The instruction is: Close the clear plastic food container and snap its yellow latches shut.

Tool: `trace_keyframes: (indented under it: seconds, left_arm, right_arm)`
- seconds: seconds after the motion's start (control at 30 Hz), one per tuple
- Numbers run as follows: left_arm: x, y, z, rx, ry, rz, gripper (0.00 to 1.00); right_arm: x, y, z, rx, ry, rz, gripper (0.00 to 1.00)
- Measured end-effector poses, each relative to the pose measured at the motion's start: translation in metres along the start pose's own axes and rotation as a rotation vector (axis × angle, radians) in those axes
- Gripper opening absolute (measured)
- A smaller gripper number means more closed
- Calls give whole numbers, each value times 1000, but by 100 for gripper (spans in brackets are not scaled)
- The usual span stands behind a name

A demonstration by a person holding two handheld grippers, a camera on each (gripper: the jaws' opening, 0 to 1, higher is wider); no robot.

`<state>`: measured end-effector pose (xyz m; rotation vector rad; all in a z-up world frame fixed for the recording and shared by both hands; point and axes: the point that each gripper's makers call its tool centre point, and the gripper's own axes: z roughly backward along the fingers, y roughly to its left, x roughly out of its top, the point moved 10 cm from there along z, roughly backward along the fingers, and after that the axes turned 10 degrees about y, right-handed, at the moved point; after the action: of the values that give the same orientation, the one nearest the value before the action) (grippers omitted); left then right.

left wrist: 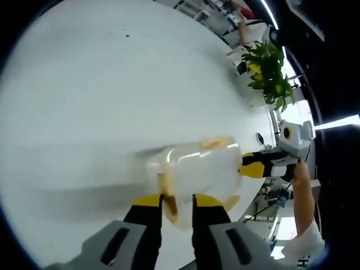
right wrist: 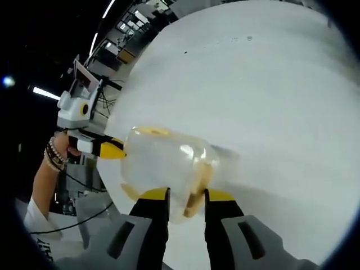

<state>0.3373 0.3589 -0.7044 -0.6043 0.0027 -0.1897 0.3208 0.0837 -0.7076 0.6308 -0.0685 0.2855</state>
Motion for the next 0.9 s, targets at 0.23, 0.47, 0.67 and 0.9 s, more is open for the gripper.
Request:
trace_keyframes:
  seconds: [0.23,0.47,0.67,0.9]
  left_arm:
    - [-4,0,0,-7,-25,-24,13]
    - [-10,5,-1,-38,-91,-55,14]
    - [-11,8,3,-84,-162,-90,13]
    - [-8,14,20,-149,-278,-45,14]
  right_arm:
    - [2,-1,-1,6,-15,14,21]
    - [5,0,0,-9,-19,65,22]
    - [13,5,6,-111,6,184,21]
    - [22,7,15,-123,-22,179,20]
